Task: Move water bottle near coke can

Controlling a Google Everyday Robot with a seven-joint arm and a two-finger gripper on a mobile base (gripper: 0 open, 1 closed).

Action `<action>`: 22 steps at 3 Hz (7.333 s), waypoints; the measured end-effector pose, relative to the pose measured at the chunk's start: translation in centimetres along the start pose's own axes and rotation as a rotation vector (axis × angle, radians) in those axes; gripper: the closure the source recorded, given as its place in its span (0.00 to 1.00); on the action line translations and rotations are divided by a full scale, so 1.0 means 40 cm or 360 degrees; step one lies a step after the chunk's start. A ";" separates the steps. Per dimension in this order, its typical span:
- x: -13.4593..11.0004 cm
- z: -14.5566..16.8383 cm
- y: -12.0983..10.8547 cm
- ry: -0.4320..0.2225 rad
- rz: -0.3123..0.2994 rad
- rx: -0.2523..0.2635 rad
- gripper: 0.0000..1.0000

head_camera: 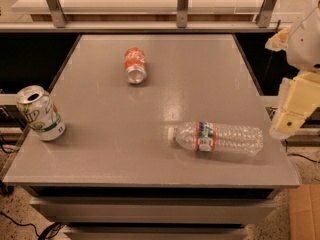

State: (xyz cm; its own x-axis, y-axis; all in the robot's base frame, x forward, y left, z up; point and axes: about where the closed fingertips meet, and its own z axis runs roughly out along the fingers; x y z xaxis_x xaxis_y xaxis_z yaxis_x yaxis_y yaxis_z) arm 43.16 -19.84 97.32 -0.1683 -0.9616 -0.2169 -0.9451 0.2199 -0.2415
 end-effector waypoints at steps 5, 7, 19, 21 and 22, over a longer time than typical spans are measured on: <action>-0.138 0.254 0.142 0.0083 -0.0409 -0.0167 0.00; -0.158 0.332 0.133 0.0138 -0.0455 -0.0232 0.18; -0.515 0.469 -0.270 0.0106 -0.0787 -0.0029 1.00; -0.558 0.492 -0.323 0.0079 -0.0785 -0.0033 0.82; -0.561 0.501 -0.330 0.0070 -0.0785 -0.0046 0.59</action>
Offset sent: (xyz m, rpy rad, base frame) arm -0.0288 0.0494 -0.0635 -0.0447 0.0616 0.1920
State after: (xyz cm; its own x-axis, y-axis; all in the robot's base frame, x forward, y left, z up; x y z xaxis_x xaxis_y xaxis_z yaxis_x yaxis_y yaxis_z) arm 65.00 2.11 86.44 0.2896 -0.9562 -0.0431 -0.9225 -0.2669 -0.2788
